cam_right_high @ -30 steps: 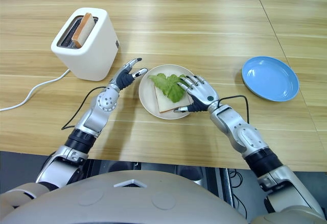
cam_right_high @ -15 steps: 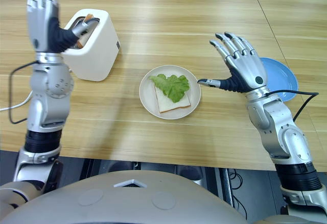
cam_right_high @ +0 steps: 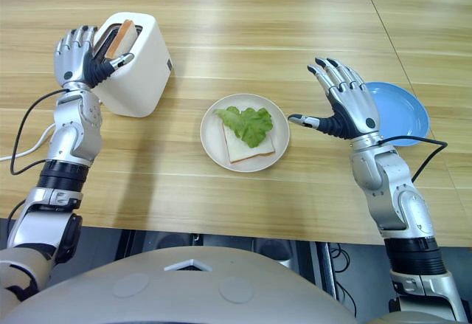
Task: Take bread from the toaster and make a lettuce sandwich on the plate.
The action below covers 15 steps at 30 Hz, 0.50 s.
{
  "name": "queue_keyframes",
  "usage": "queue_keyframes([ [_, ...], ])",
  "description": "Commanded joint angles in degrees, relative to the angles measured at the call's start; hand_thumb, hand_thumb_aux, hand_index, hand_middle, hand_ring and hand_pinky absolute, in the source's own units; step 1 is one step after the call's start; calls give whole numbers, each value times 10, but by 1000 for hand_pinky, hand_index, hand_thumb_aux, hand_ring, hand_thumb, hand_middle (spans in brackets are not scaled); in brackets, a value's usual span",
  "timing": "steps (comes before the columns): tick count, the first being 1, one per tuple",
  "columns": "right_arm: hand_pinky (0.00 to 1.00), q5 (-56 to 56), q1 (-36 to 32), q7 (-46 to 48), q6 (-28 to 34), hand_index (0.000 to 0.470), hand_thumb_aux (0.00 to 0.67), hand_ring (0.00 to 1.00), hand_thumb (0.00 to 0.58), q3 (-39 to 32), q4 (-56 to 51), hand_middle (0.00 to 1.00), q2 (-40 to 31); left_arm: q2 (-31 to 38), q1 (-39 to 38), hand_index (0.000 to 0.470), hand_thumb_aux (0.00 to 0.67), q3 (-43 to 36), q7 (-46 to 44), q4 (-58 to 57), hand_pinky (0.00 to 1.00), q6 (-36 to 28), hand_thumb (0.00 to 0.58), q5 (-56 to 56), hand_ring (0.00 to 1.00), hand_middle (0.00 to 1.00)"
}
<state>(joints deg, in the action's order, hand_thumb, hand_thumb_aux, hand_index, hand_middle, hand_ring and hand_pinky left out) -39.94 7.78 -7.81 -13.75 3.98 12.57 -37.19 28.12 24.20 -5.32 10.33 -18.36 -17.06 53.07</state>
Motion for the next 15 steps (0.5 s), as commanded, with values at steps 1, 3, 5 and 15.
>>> queue_keyframes([
  [1, 0, -3, 6, 9, 1, 0, 0, 0, 0, 6, 1, 0, 0, -2, 13, 359, 523, -4, 12, -33, 0, 2, 552, -26, 0, 0],
  [3, 0, -7, 7, 10, 3, 0, 0, 0, 0, 7, 1, 0, -1, -2, 16, 460, 670, -2, 19, -41, 0, 6, 580, -41, 0, 0],
  [5, 0, -9, 7, 11, 3, 0, 0, 0, 0, 7, 1, 0, -1, -1, 18, 460, 670, 3, 31, -40, 0, 8, 580, -53, 0, 0],
  [15, 0, -26, 9, 6, 7, 0, 0, 0, 0, 10, -9, 0, -3, -9, -32, 460, 670, 38, 170, 181, 1000, 71, 580, -63, 1000, 1000],
])
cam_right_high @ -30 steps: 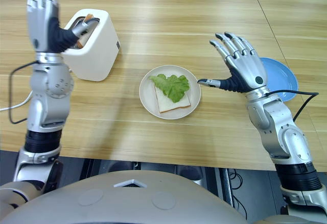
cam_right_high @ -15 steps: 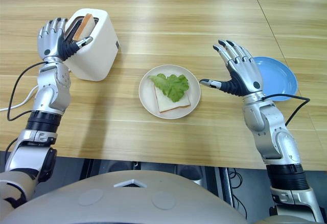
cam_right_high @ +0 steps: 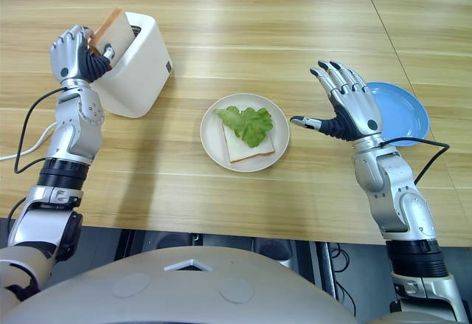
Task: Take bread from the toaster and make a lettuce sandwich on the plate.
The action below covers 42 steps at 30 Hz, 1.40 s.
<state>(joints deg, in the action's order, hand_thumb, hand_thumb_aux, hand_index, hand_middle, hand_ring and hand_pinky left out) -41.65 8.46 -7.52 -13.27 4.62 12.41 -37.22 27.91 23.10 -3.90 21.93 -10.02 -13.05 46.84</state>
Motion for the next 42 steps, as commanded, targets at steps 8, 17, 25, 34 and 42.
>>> queue_keyframes([
  [8, 0, -2, -3, -4, -3, 0, 0, 0, 0, 4, -28, 0, 2, -65, -49, 460, 670, 72, 1, 296, 1000, 143, 580, -189, 1000, 1000],
  [17, 0, 37, -9, -18, 6, 0, 0, 0, 0, 36, -39, 0, 13, -167, -45, 460, 670, 33, -220, 143, 1000, 102, 580, -427, 1000, 1000],
  [25, 0, 54, -14, -12, 1, 0, 0, 0, 0, 45, -45, 0, 19, -204, -37, 460, 670, -20, -347, 39, 1000, 107, 580, -483, 1000, 1000],
  [34, 0, 32, -33, -3, -1, 0, 0, 0, 0, 11, -60, 0, 28, -226, -14, 460, 670, -76, -388, -62, 1000, 120, 580, -451, 1000, 1000],
  [42, 0, -5, -43, 7, -7, 0, 0, 0, 0, -39, -63, 0, 20, -239, -10, 460, 670, -117, -390, -135, 1000, 128, 580, -407, 1000, 1000],
])
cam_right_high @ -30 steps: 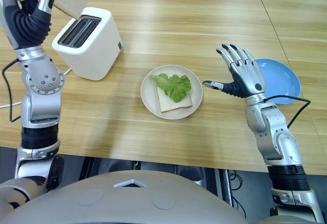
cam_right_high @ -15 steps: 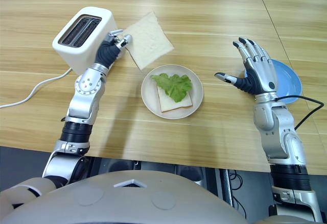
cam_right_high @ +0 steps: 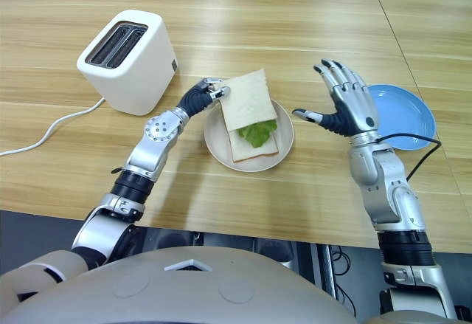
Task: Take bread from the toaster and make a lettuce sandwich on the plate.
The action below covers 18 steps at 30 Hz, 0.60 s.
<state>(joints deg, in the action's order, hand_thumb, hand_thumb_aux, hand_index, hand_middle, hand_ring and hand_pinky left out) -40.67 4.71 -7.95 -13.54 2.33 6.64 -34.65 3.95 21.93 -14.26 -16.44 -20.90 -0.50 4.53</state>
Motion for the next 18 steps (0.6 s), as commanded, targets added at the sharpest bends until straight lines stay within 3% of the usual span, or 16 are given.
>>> queue_keyframes([
  [1, 0, -20, -7, 13, -6, 0, 0, 0, 0, -22, -5, 0, -7, 3, 0, 460, 670, -19, -15, -35, 1000, 0, 580, 18, 1000, 1000],
  [8, 0, -59, -13, 22, -16, 0, 0, 0, 0, -60, -2, 0, -17, 6, -7, 460, 670, -32, -39, -87, 1000, 0, 580, 31, 1000, 1000],
  [18, 0, -164, -31, 55, -59, 0, 0, 0, 0, -177, -19, 0, -47, 19, 4, 460, 670, -31, -31, -135, 1000, 8, 580, 52, 1000, 1000],
])
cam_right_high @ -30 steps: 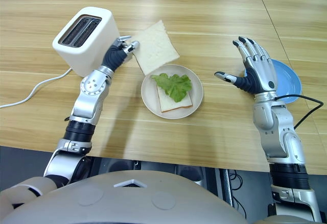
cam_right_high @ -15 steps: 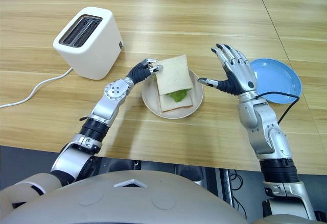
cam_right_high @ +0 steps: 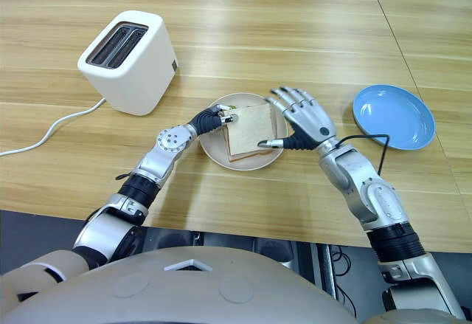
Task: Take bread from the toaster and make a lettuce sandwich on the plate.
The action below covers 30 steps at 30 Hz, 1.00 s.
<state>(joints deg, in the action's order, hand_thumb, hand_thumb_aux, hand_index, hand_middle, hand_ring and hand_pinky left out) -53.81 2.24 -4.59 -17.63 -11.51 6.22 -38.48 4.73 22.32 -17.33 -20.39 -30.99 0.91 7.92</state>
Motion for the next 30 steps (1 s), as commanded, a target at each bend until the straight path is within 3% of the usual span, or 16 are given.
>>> queue_keyframes([
  [1, 0, -41, -9, 29, -26, 0, 0, 0, 0, -55, -19, 0, -11, 11, 2, 460, 670, 1, 11, -38, 1000, -5, 580, 18, 1000, 1000],
  [12, 0, -83, -44, 98, -35, 0, 0, 0, 0, -168, -155, 0, -1, 7, -1, 460, 670, -2, 18, -34, 1000, -4, 580, 24, 1000, 1000],
  [17, 0, -91, -47, 138, -27, 0, 0, 0, 0, -206, -190, 0, 1, 24, -14, 460, 670, -16, 43, 33, 1000, 3, 580, 64, 1000, 1000],
  [18, 0, -90, -47, 141, -26, 0, 0, 0, 0, -209, -189, 0, 0, 31, -19, 0, 0, -14, 61, 64, 569, 2, 0, 79, 569, 569],
  [19, 0, -89, -46, 143, -24, 0, 0, 0, 0, -211, -188, 0, -1, 40, -23, 0, 0, -7, 92, 101, 569, 3, 0, 101, 569, 569],
  [20, 0, -89, -45, 145, -22, 0, 0, 0, 0, -213, -188, 0, -2, 53, -22, 0, 0, -5, 141, 129, 0, -6, 0, 147, 0, 0],
  [25, 0, -89, -43, 148, -18, 0, 0, 0, 0, -221, -192, 0, -1, 80, -41, 0, 0, 38, 286, 266, 0, -16, 0, 255, 0, 0],
  [30, 0, -85, -43, 140, -14, 0, 0, 0, 0, -220, -187, 0, -5, 95, -68, 0, 0, 53, 307, 354, 0, -25, 0, 293, 0, 0],
])
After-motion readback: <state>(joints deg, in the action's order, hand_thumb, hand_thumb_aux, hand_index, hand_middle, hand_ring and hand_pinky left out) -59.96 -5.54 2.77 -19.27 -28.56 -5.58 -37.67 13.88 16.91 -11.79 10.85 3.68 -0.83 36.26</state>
